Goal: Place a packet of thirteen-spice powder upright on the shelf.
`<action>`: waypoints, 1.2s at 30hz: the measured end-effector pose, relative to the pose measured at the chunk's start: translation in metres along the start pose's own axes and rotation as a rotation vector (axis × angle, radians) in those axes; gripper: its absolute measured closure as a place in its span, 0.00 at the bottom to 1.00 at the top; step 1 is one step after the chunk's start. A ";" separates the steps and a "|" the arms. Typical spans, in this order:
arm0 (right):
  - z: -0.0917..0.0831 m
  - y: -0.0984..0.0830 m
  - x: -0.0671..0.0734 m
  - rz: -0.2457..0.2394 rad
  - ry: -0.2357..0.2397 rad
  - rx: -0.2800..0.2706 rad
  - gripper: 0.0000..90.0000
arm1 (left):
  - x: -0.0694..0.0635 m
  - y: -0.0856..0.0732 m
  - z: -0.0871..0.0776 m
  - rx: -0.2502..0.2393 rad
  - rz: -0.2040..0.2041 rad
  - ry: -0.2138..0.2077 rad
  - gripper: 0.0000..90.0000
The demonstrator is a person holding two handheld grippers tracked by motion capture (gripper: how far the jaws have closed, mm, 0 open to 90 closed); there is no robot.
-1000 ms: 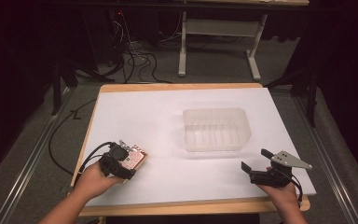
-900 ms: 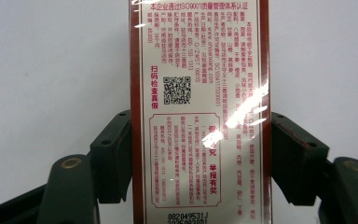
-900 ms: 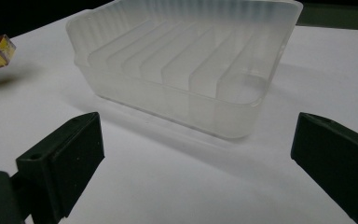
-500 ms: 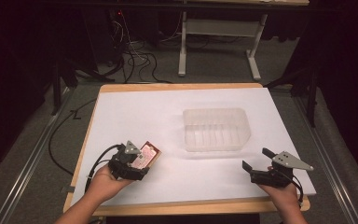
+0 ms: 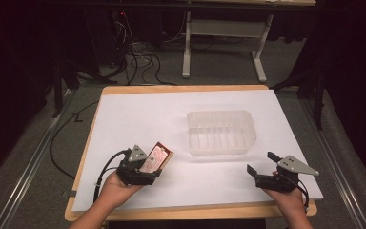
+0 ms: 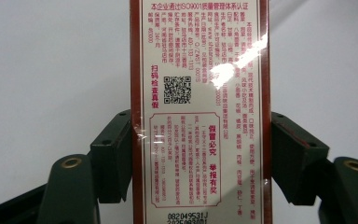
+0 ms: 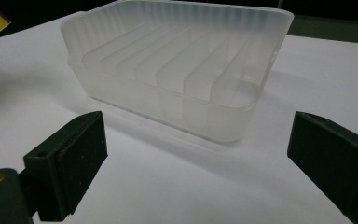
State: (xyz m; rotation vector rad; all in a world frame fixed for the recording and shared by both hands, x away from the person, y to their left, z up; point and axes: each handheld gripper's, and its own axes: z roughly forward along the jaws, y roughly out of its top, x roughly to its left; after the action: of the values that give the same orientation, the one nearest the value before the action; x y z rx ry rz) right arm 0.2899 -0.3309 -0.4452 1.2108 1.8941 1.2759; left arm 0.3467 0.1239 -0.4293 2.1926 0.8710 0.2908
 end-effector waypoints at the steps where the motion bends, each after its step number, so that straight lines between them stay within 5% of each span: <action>1: 0.000 0.000 0.000 0.000 0.000 0.000 0.06 | -0.001 0.000 0.000 -0.008 -0.001 -0.002 0.36; 18: 0.001 -0.001 0.001 0.010 0.003 -0.001 0.06 | -0.025 0.008 0.006 -0.156 0.012 -0.032 0.36; 23: 0.001 -0.001 0.003 0.015 0.008 -0.006 0.06 | -0.033 0.012 0.008 -0.153 0.047 -0.046 0.36; 36: 0.003 0.017 0.029 -0.023 0.066 -0.033 0.08 | -0.057 0.026 0.016 -0.214 0.087 -0.054 0.36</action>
State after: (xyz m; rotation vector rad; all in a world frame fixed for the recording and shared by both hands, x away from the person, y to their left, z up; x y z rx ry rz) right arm 0.2860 -0.3006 -0.4297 1.1403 1.9200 1.3452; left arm 0.3244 0.0640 -0.4185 2.0323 0.6834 0.3489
